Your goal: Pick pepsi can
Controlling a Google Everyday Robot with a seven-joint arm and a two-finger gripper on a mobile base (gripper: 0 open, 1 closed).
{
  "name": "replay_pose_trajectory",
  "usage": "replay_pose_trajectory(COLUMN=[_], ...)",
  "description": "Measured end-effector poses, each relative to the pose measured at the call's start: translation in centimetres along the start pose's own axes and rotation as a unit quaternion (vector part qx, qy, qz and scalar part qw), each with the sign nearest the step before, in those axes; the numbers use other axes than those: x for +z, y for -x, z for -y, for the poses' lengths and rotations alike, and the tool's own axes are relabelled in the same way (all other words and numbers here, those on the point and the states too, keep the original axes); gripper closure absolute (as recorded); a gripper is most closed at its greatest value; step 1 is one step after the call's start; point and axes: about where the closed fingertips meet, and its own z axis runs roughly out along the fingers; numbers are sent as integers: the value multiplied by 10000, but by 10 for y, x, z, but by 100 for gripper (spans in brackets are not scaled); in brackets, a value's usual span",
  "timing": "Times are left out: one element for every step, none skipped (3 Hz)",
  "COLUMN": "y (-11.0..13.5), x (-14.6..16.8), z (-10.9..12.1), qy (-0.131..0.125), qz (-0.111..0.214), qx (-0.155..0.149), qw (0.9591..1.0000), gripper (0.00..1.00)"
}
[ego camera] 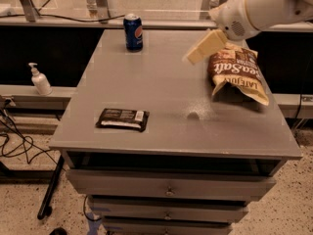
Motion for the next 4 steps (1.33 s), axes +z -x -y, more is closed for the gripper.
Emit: replay_pose_trajectory(y=[27,47,57,66], x=[53,109,160,205], z=[19,41,58,70], qy=[-78,-392,-655,-714], qz=[431,851,1030,1151], qx=[22,65,142,345], qw=[9990,9956,9924,9902], gripper=[0,0,0,0])
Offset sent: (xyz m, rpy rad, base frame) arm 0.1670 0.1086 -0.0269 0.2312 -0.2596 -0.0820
